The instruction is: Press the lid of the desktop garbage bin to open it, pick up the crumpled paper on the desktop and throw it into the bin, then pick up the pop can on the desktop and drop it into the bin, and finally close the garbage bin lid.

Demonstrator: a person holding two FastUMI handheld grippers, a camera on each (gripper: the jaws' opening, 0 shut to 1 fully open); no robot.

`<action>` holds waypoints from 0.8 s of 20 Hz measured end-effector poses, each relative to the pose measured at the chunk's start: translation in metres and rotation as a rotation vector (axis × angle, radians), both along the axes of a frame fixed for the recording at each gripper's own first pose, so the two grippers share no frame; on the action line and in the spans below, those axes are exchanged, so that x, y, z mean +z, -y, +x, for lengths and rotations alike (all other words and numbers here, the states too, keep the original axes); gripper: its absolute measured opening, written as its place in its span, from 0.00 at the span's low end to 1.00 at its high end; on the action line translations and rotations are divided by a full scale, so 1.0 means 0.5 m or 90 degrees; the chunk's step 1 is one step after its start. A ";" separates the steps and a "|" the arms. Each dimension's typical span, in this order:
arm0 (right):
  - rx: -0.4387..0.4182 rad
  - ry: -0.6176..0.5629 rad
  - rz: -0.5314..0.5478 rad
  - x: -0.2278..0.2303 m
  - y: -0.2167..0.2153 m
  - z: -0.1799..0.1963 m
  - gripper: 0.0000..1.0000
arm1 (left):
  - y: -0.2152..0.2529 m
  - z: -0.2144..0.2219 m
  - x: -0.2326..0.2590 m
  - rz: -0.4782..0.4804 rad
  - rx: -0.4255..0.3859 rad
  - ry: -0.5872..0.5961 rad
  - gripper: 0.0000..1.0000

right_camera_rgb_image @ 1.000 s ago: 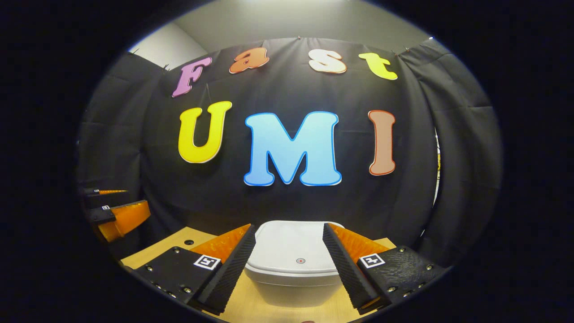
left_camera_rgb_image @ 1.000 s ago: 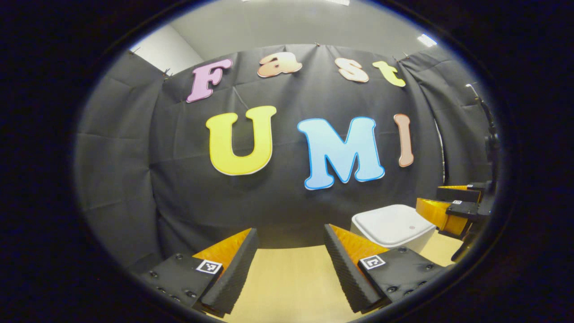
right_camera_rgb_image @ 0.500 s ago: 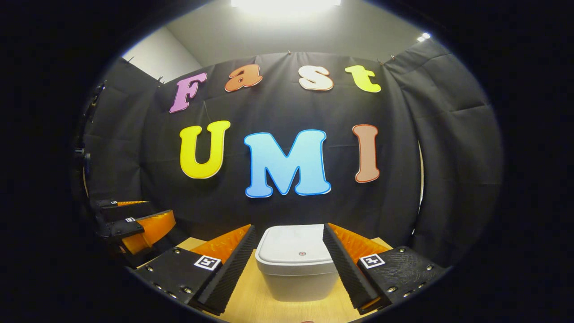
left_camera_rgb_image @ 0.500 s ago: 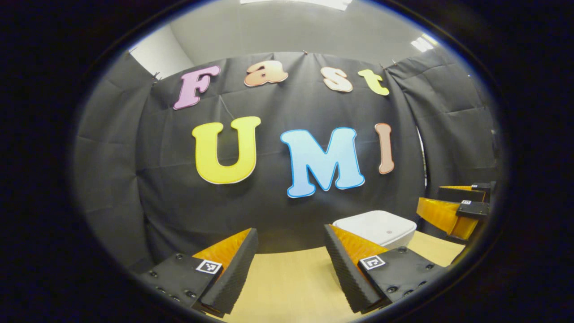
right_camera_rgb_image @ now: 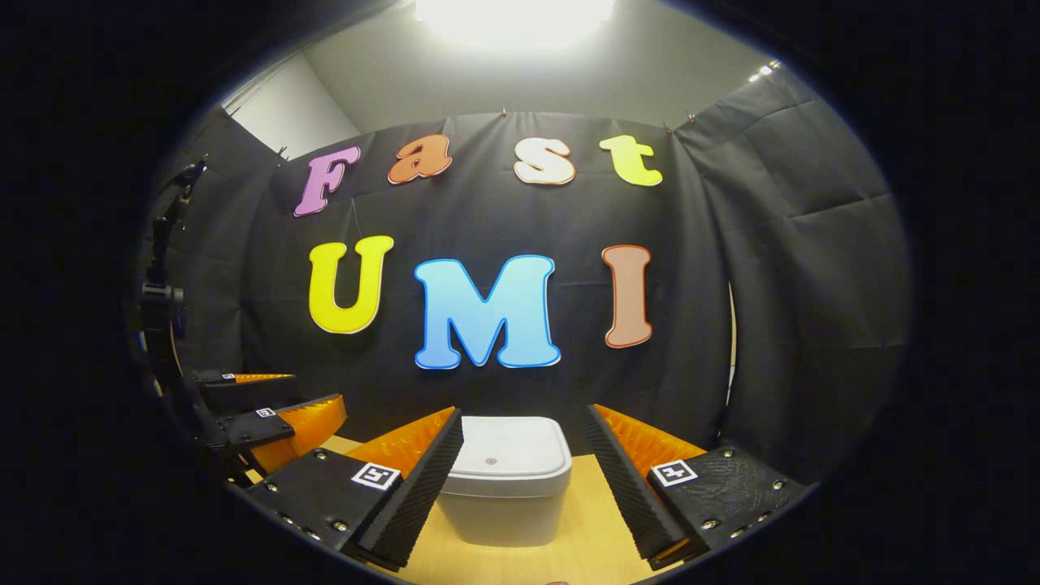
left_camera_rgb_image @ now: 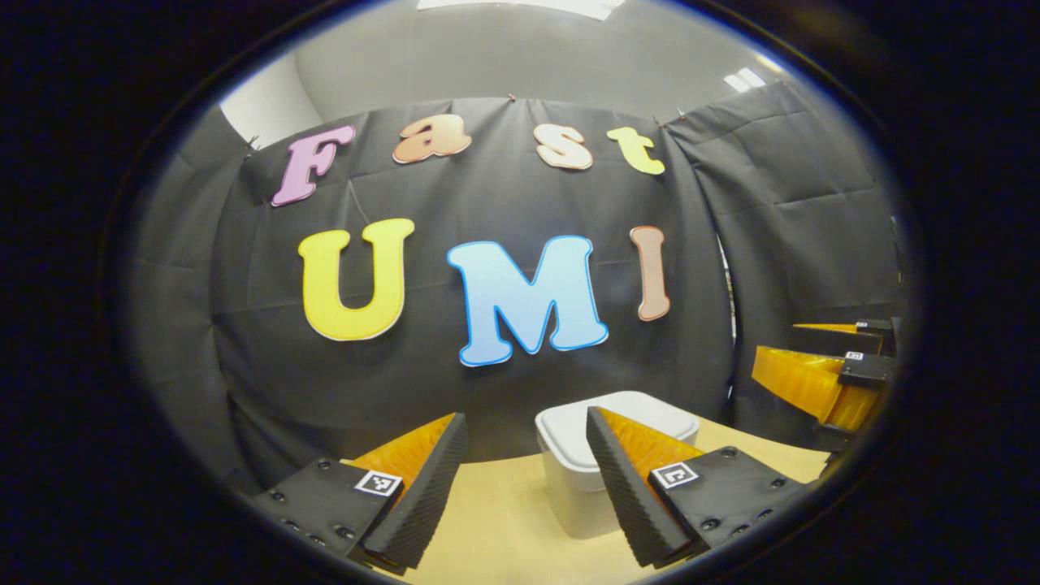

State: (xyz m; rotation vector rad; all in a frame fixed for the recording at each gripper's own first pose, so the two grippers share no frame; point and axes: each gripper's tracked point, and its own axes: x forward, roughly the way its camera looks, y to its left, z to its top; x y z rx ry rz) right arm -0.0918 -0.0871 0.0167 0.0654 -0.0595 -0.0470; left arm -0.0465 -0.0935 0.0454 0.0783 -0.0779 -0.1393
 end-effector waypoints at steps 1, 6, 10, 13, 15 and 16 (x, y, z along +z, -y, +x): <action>0.006 0.001 0.000 -0.002 0.033 -0.006 0.96 | 0.042 -0.003 0.001 0.002 -0.001 0.003 1.00; 0.028 0.009 -0.025 -0.029 0.258 -0.033 0.96 | 0.315 -0.015 -0.024 -0.014 0.009 0.002 1.00; -0.013 0.047 -0.068 -0.078 0.498 -0.039 0.96 | 0.578 -0.004 -0.074 -0.053 -0.008 0.026 0.97; -0.038 0.061 -0.074 -0.158 0.653 -0.022 0.96 | 0.762 0.034 -0.189 -0.068 -0.041 -0.002 1.00; -0.059 0.034 -0.084 -0.239 0.739 -0.001 0.96 | 0.850 0.067 -0.299 -0.058 -0.059 -0.053 1.00; -0.065 0.017 -0.083 -0.284 0.769 0.006 0.96 | 0.882 0.085 -0.346 -0.050 -0.062 -0.065 0.96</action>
